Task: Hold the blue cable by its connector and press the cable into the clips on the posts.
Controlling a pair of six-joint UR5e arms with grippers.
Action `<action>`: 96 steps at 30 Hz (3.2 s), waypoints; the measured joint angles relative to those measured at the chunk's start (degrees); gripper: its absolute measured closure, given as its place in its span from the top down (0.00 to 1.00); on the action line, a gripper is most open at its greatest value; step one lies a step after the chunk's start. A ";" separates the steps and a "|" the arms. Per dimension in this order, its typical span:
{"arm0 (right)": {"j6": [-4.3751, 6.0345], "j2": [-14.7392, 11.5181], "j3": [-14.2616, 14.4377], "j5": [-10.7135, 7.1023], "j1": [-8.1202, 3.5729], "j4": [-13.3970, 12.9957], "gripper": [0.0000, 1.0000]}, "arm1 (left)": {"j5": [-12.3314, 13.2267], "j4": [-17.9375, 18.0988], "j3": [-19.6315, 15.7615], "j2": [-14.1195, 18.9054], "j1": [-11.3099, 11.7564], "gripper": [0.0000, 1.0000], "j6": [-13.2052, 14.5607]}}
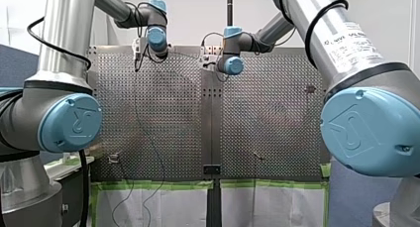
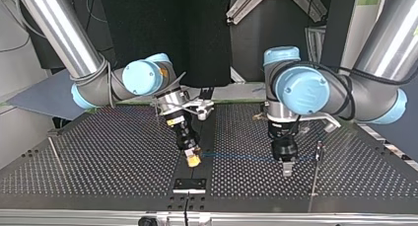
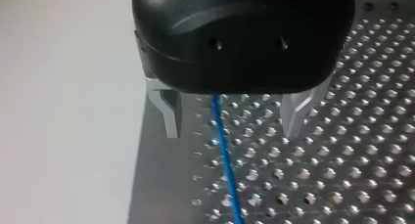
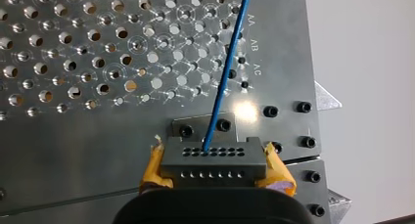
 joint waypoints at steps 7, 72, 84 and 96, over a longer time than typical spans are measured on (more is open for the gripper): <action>0.00 0.01 -0.01 0.00 0.00 0.24 0.00 | -2.94 1.57 0.00 -0.25 -0.31 0.00 2.72; -3.45 -0.11 22.42 8.39 -2.43 -9.02 0.00 | -4.54 19.94 -20.03 -9.82 -10.13 0.00 -0.32; -4.72 -0.05 28.81 9.96 -4.00 -15.42 0.00 | -4.25 25.71 -22.94 -10.72 -12.72 0.00 -2.24; -4.46 0.13 35.78 12.63 -5.50 -22.38 0.00 | -5.88 31.21 -21.14 -16.99 -17.97 0.00 -4.45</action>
